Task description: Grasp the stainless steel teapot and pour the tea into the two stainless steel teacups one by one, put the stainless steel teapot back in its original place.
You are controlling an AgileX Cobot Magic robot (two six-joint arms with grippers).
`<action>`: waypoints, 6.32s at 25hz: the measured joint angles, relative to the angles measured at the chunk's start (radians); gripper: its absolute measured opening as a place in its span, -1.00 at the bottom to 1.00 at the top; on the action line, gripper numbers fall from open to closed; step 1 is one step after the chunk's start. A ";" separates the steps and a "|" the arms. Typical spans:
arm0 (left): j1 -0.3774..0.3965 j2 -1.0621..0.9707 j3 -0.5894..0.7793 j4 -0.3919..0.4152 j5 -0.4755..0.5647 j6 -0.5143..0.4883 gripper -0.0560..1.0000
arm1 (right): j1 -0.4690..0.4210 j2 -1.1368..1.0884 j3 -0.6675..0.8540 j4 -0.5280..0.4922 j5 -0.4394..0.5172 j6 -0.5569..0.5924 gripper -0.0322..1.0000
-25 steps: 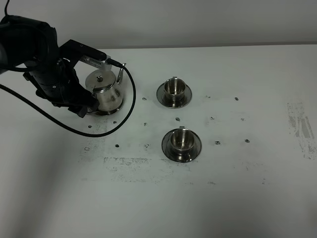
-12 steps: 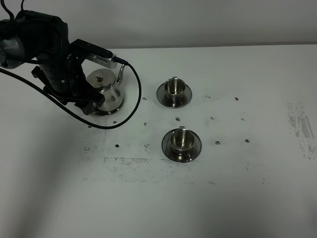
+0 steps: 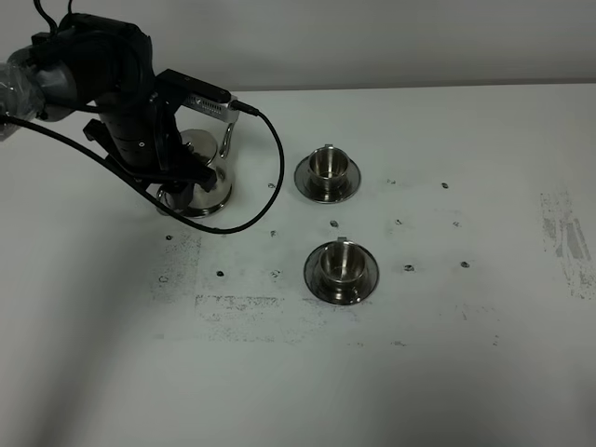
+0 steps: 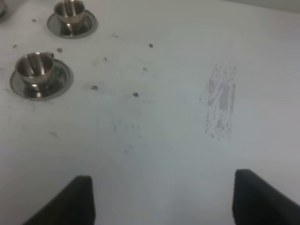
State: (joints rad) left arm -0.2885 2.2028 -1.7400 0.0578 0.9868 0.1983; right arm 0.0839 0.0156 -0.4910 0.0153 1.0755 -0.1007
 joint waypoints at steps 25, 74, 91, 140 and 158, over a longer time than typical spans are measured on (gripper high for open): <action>0.003 0.052 -0.074 -0.022 0.031 -0.013 0.14 | 0.000 0.000 0.000 0.000 0.000 0.000 0.21; 0.003 0.060 -0.076 -0.022 0.017 -0.029 -0.16 | 0.000 0.000 0.000 0.000 0.000 0.000 0.21; -0.010 0.062 -0.076 -0.034 0.017 -0.030 -0.56 | 0.000 0.000 0.000 0.000 0.000 0.000 0.21; -0.082 0.294 -0.606 0.135 0.126 0.796 -0.56 | 0.000 0.000 0.000 0.000 0.000 0.000 0.21; -0.121 0.308 -0.607 0.185 0.005 0.912 -0.56 | 0.000 0.000 0.000 0.000 0.000 0.000 0.21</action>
State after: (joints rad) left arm -0.4092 2.5108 -2.3470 0.2425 0.9916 1.1106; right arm 0.0839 0.0156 -0.4910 0.0153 1.0755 -0.1007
